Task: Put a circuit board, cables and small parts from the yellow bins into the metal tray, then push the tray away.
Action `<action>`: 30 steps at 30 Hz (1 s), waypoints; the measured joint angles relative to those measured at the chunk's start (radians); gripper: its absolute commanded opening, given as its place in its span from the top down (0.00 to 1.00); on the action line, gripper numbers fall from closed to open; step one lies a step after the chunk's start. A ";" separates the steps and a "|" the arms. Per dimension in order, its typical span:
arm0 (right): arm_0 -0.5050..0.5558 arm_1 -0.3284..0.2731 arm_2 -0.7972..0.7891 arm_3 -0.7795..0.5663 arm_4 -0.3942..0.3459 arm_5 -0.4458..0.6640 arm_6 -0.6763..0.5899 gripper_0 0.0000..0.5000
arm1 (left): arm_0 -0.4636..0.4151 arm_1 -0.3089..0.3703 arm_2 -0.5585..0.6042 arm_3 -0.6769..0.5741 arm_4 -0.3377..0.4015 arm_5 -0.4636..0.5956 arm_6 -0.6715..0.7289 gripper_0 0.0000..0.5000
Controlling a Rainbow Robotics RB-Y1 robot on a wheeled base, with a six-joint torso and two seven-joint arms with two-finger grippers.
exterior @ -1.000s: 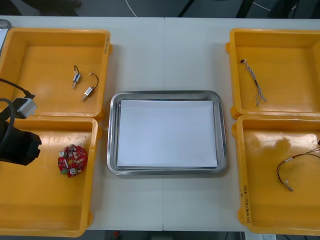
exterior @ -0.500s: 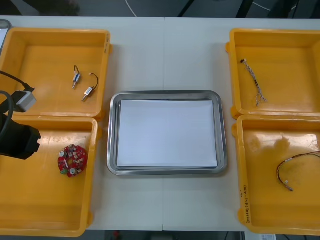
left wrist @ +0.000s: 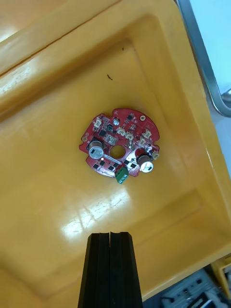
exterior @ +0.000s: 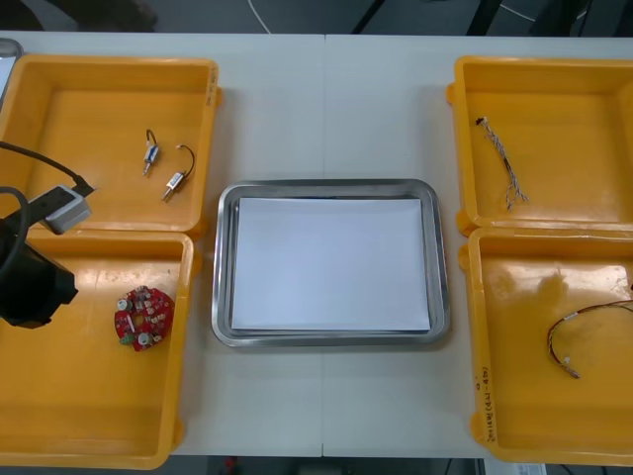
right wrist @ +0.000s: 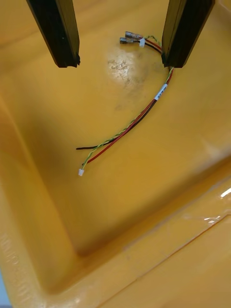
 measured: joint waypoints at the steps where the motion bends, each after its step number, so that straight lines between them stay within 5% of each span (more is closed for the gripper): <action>1: -0.003 0.005 0.000 -0.008 0.000 0.006 0.000 0.00 | 0.000 0.000 0.000 0.000 0.000 -0.006 -0.007 1.00; 13: -0.009 0.120 0.003 -0.104 0.049 0.047 0.000 0.00 | 0.039 0.005 -0.001 0.000 0.003 -0.120 -0.132 0.98; 15: -0.010 0.136 0.012 -0.106 0.054 0.047 0.000 0.00 | 0.054 0.012 -0.006 0.000 0.008 -0.145 -0.199 0.73; 17: -0.010 0.146 0.026 -0.107 0.059 0.046 0.000 0.00 | 0.065 0.020 -0.017 0.000 0.009 -0.172 -0.240 0.30; 19: -0.010 0.153 0.045 -0.107 0.065 0.045 -0.001 0.00 | 0.075 0.028 -0.035 0.000 0.009 -0.206 -0.247 0.04; 30: -0.010 0.185 0.117 -0.062 0.097 -0.050 -0.003 0.00 | 0.091 0.050 -0.137 0.000 0.005 -0.296 -0.247 0.00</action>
